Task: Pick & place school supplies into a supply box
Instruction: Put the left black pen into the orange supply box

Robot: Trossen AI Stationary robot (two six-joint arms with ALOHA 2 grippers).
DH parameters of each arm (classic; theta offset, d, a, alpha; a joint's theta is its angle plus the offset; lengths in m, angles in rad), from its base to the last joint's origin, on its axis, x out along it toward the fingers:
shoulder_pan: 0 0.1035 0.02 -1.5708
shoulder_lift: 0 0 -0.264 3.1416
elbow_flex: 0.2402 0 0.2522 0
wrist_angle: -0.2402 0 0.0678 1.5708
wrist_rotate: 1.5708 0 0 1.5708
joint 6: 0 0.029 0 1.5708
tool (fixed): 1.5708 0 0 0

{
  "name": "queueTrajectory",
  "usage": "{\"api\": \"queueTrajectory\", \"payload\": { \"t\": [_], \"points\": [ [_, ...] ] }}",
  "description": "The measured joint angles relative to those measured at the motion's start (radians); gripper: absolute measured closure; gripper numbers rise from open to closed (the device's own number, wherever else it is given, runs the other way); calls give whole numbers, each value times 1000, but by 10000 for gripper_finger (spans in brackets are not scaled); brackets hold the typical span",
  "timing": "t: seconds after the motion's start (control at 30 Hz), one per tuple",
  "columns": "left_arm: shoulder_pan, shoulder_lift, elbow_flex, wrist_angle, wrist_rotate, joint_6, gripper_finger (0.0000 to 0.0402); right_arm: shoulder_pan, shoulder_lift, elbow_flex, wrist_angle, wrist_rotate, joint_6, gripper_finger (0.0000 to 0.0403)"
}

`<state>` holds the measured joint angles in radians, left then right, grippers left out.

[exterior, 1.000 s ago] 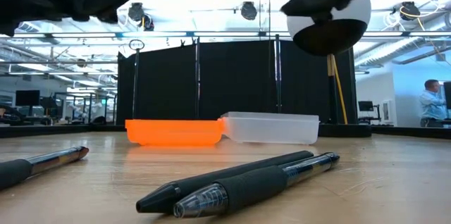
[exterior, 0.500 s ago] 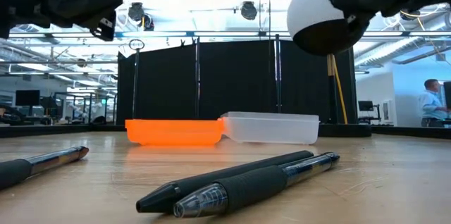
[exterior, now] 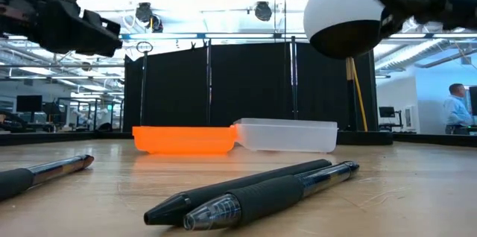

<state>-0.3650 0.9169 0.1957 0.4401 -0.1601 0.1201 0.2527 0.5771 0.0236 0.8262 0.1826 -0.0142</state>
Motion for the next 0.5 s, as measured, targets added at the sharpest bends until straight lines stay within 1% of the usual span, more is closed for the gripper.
{"api": "queueTrajectory", "payload": {
  "t": [0.07, 0.13, 0.2, 0.27, 0.33, 0.5],
  "points": [
    [-14, 12, 91, -194, -33, -15, 364, 0, 7, 0, -15, 10, 1, 402],
    [-27, 55, 221, -407, -62, -39, 364, 3, 1, -1, 14, 33, 2, 402],
    [-48, 119, 343, -582, -47, -45, 364, 5, 6, -1, 10, 54, 4, 402],
    [-73, 189, 447, -692, -6, -2, 364, 5, 12, -2, -3, 54, 9, 402],
    [-102, 256, 531, -776, 13, 60, 364, 5, 15, -2, -5, 53, 17, 401],
    [-162, 431, 740, -909, 4, 121, 364, 5, 26, -3, -21, 53, 20, 399]
  ]
}}
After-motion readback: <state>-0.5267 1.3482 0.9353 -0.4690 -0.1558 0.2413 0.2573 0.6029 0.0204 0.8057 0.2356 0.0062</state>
